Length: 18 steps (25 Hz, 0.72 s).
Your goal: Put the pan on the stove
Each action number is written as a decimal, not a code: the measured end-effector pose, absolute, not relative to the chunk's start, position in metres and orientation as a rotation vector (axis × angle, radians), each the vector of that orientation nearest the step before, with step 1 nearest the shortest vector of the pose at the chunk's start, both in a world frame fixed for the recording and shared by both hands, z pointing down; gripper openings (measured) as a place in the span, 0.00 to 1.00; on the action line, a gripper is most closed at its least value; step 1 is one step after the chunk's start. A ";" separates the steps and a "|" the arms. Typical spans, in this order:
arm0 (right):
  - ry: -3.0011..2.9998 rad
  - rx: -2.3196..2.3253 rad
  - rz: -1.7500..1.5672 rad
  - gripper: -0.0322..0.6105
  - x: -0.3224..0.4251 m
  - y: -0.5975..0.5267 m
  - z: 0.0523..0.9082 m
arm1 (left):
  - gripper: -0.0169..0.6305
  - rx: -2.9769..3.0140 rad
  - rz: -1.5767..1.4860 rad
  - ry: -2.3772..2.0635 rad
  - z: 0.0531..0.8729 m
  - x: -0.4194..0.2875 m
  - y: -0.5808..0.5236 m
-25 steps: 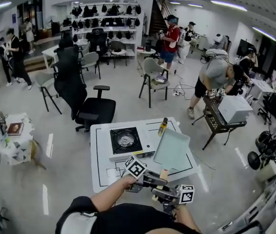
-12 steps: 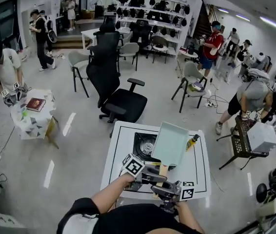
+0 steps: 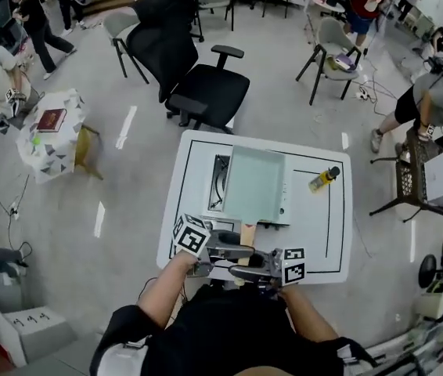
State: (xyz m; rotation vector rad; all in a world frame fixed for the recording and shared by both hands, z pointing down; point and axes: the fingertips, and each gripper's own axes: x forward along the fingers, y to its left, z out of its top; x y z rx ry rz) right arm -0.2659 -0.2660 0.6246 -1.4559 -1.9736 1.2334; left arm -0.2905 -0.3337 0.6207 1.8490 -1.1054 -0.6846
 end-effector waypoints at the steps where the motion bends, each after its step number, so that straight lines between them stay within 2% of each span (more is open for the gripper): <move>1: -1.943 -1.455 1.252 0.35 -0.268 -0.264 0.630 | 0.35 1.826 -0.701 -1.107 0.628 -0.294 -0.332; 18: -1.822 -1.335 1.399 0.34 -0.322 -0.278 0.694 | 0.35 1.742 -0.827 -1.101 0.698 -0.349 -0.346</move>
